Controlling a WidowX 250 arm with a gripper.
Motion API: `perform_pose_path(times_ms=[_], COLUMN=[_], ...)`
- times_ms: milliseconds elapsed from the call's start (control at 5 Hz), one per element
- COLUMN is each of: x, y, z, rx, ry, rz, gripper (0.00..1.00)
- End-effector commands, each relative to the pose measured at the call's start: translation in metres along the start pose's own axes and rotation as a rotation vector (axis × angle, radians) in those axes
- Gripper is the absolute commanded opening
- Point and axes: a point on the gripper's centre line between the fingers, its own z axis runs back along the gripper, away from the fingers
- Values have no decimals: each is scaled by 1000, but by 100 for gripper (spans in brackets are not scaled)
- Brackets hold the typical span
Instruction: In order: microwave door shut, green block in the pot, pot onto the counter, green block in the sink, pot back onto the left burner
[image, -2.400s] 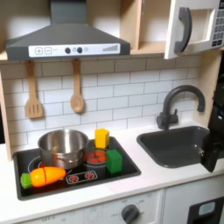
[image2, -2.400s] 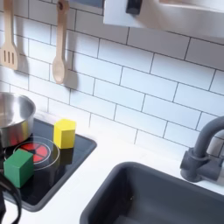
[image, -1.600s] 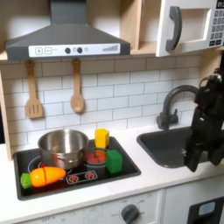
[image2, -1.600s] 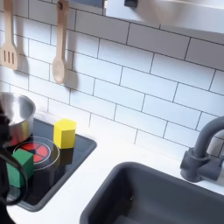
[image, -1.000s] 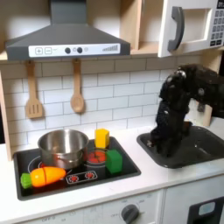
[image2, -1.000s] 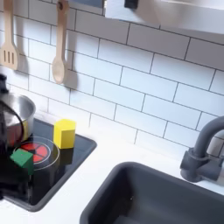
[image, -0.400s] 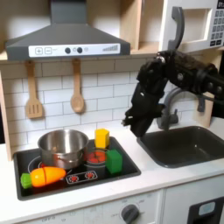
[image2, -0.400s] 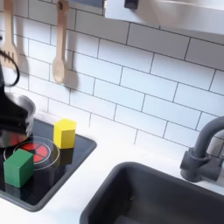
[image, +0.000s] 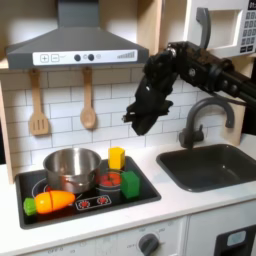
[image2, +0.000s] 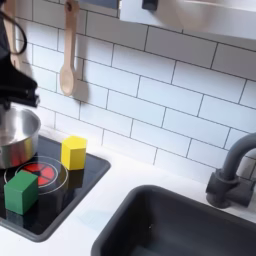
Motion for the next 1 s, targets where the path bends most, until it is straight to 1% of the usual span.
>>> perform_pose_path(times_ms=[0,200,400,600,800], x=[42,54,66,75,85], y=[8,12,15,14,18], z=[18,23,30,31,34], rx=[2,6,2,3,12], ry=[-142,-185,-236,-257,-286], rz=[-3,-7,-10,-13,-12], gripper=[0,0,0,0,0])
